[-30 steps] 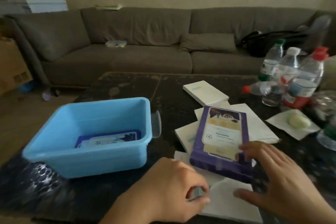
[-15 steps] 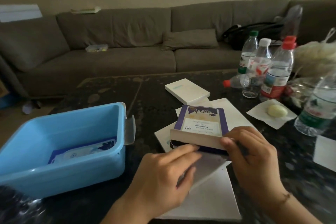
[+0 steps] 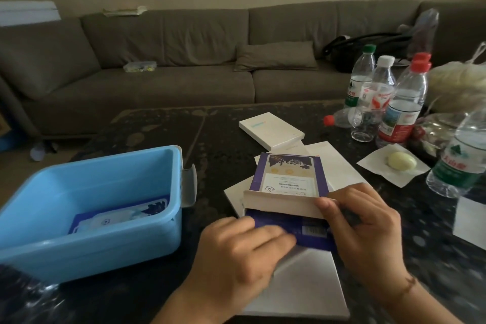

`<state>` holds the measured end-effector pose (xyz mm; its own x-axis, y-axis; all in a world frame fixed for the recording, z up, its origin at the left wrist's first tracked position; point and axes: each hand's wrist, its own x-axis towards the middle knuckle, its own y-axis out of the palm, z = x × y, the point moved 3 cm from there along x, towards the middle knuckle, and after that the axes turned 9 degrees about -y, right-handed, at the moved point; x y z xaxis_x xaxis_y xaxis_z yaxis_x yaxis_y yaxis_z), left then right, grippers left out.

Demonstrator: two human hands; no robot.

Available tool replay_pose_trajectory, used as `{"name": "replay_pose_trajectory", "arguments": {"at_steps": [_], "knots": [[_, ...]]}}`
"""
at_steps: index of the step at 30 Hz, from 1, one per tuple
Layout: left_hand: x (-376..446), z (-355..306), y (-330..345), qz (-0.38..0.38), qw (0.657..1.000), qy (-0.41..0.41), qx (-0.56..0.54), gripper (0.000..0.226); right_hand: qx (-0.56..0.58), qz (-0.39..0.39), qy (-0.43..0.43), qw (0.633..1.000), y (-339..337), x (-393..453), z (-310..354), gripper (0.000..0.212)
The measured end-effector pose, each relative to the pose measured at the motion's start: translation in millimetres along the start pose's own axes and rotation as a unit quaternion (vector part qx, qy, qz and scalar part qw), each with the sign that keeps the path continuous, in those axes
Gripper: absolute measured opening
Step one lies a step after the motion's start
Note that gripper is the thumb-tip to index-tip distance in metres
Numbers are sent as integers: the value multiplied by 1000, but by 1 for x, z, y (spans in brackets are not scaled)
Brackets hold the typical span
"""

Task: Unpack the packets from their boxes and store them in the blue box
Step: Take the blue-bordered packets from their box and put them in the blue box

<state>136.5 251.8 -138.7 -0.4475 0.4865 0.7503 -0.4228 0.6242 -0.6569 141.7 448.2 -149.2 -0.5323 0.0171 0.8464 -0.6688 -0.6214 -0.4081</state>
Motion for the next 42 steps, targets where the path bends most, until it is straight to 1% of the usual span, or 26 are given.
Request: {"name": "replay_pose_trajectory", "arguments": {"at_steps": [2,3,6,9,11,14,16,18,21,23,25,27,28,29,30,31,32,33,34,35,36,37,38,39,40,42], "knots": [[-4,-1,-8,-7,999,52,6,20,49,21,29,998,-2,-1,-3,51],[-6,-1,-12,-10,998,66,9,21,63,28,34,997,-2,-1,-4,51],[-10,-1,-16,3,996,88,27,29,59,51,34,996,-2,-4,-5,55],[-19,-3,-11,29,995,90,28,29,42,65,31,997,-1,-8,-3,57],[-22,-6,-5,35,997,66,25,27,42,62,25,997,-1,-9,-2,55],[-21,-11,4,31,999,26,32,33,40,60,17,997,0,-10,0,53],[-22,-14,4,7,999,27,28,32,37,64,20,997,0,-10,2,53],[-21,-19,-5,-20,999,38,12,25,42,65,32,996,0,-11,3,50],[-14,-26,-35,-48,998,20,-26,18,61,66,44,995,-1,-13,1,38],[-6,-23,-57,-58,995,-28,-72,16,61,84,42,994,-3,-13,-2,29],[1,-10,-78,-58,982,-110,-143,8,60,102,39,992,-4,-12,-2,26],[6,7,-94,-40,953,-225,-199,8,69,107,42,991,-6,-11,0,30],[7,15,-99,-30,928,-289,-232,8,73,102,49,991,-7,-10,3,34],[8,22,-103,-34,892,-350,-283,7,75,92,59,991,-8,-11,5,38],[7,29,-103,-50,840,-408,-354,5,84,76,72,991,-9,-11,9,42],[4,35,-101,-72,781,-454,-422,8,102,58,87,989,-10,-11,14,47],[1,39,-96,-86,721,-490,-482,12,133,48,110,984,-10,-11,19,51],[0,40,-91,-95,670,-513,-529,14,184,54,144,971,-7,-10,29,55],[-1,40,-87,-104,627,-529,-562,16,261,71,185,945,-5,-8,43,57],[-3,40,-82,-115,590,-542,-588,18,344,84,225,908,-2,-7,55,59],[-4,40,-78,-126,559,-554,-604,23,409,79,259,871,-1,-5,66,63],[-5,40,-75,-136,538,-567,-609,28,442,62,272,853,-4,-4,75,65],[-7,40,-72,-141,526,-577,-608,32,452,36,270,849,-6,0,83,67],[-9,41,-71,-144,523,-583,-605,33,444,14,270,854,-9,4,88,67],[-10,41,-71,-144,521,-585,-604,33,426,1,274,862,-12,11,95,61],[-10,42,-75,-136,534,-580,-600,31,382,-6,279,881,-16,25,102,23]]}}
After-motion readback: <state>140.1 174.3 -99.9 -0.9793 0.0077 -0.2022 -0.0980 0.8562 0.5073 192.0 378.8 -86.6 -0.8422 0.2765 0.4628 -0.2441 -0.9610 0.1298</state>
